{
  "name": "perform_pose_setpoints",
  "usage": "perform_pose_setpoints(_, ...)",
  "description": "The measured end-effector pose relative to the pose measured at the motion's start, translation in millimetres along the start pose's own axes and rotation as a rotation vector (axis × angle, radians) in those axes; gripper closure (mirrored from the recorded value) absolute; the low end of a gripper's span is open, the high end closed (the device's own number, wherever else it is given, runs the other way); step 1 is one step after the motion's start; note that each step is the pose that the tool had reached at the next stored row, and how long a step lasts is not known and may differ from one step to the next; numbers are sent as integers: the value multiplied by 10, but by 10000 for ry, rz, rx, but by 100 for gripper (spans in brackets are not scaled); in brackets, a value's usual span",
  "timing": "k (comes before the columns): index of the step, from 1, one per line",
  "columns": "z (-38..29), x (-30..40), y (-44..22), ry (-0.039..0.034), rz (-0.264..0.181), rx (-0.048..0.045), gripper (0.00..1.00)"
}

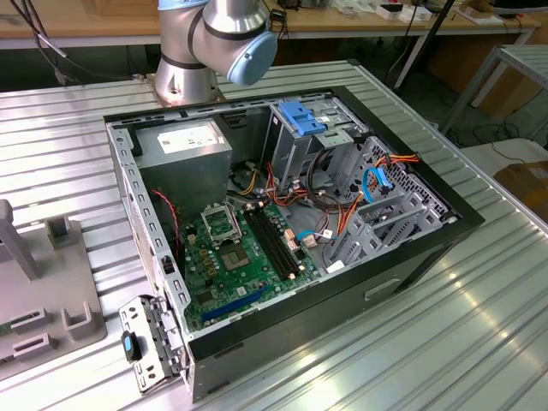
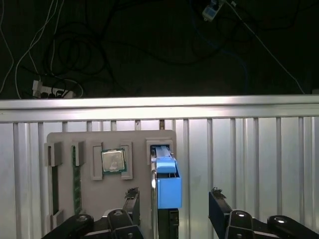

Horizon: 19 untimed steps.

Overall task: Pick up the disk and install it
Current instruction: 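Pick up the disk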

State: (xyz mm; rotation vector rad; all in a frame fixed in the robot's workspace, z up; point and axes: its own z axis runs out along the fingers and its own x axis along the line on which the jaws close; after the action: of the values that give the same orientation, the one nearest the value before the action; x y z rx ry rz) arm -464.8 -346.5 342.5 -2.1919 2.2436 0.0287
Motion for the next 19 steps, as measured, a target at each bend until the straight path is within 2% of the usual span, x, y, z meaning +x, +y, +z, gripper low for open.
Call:
perform_pose_setpoints(3, 76, 6, -1, -7, -1, -1, 34)
perform_pose_setpoints(4, 125, 10, -1, -32, -5, -1, 34)
perform_pose_setpoints(5, 157, 23, 4, -111, -18, -4, 34)
perform_pose_setpoints(11, 252, 80, 20, -217, -29, -6, 34)
perform_pose_setpoints(15, 359, 97, 19, -269, -47, -7, 34)
perform_pose_setpoints(19, 371, 98, 15, -271, -57, -6, 34)
